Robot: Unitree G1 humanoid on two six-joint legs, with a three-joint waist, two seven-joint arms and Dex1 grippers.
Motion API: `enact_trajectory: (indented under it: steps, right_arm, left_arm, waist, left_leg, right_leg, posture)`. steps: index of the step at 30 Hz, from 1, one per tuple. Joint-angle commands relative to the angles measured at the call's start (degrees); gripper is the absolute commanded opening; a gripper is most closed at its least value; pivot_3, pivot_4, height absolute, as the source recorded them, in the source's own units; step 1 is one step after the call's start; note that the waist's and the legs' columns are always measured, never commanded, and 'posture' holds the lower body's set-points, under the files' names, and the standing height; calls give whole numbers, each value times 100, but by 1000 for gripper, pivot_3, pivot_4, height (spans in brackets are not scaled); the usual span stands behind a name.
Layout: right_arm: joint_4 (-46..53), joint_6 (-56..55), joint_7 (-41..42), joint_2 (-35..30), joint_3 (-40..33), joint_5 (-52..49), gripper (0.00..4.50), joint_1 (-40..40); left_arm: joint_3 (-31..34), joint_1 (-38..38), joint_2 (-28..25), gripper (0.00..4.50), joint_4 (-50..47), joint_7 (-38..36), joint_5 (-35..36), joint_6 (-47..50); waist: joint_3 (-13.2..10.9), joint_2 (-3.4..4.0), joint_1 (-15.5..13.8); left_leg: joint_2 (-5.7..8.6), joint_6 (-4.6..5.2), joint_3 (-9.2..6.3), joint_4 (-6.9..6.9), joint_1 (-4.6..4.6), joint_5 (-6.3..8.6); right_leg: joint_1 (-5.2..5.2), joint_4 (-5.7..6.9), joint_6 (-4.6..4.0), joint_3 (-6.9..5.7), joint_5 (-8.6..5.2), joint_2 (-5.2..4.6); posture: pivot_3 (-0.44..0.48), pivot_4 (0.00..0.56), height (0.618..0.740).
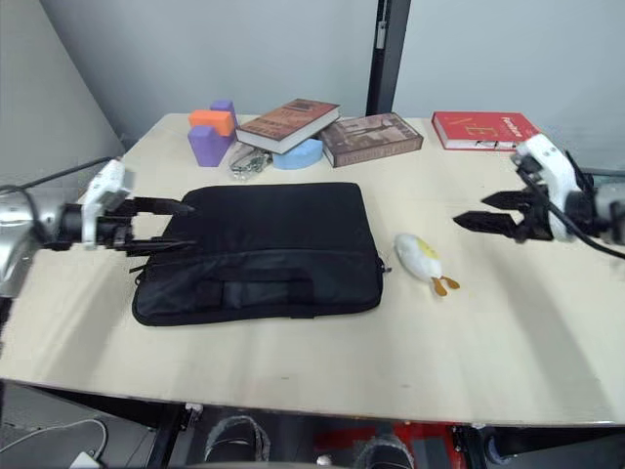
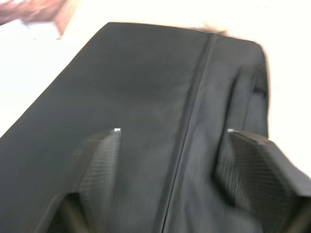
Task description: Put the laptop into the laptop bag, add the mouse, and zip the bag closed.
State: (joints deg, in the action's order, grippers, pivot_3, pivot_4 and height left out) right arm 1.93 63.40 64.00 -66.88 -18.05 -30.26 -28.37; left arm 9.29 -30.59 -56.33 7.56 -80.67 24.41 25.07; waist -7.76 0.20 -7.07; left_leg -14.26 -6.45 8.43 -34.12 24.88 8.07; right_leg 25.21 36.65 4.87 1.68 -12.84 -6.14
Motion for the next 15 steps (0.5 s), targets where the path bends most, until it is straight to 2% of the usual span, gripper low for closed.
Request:
enact_trajectory:
  steps: [1,4,8,15]
  right_arm:
    - [264,-200,221,-139,-861,-297,4500,405]
    - [360,-326,361,-117,-1391,-413,4500,957]
    - [395,-533,461,-149,-1626,-439,4500,1452]
    - [427,-732,549,-107,-1836,-614,4500,1888]
  left_arm:
    - [534,243,-480,4477,-242,11,187,210]
    - [920,770,-998,4477,-182,-207,191,310]
    - [1303,1229,-1423,4477,58,-507,293,474]
    - [1717,1883,-1619,4477,812,-555,153,385]
  waist:
    - [-3,-2,1]
    - [-7,-9,18]
    - [-8,-9,24]
    - [-8,-9,41]
  left_leg:
    - [-1,0,-2,-10,-1,0]
    - [-2,-4,1,-24,-18,4]
    - [-2,-35,6,-24,-39,24]
    - [-2,-35,7,-25,-60,24]
  right_leg:
    - [1,12,-1,1,0,0]
    - [-3,36,-4,9,-3,0]
    - [-15,44,-8,14,-5,0]
    - [-32,47,-13,16,-8,0]
  posture:
    - [0,150,725]
    - [0,150,725]
    - [0,150,725]
    - [0,150,725]
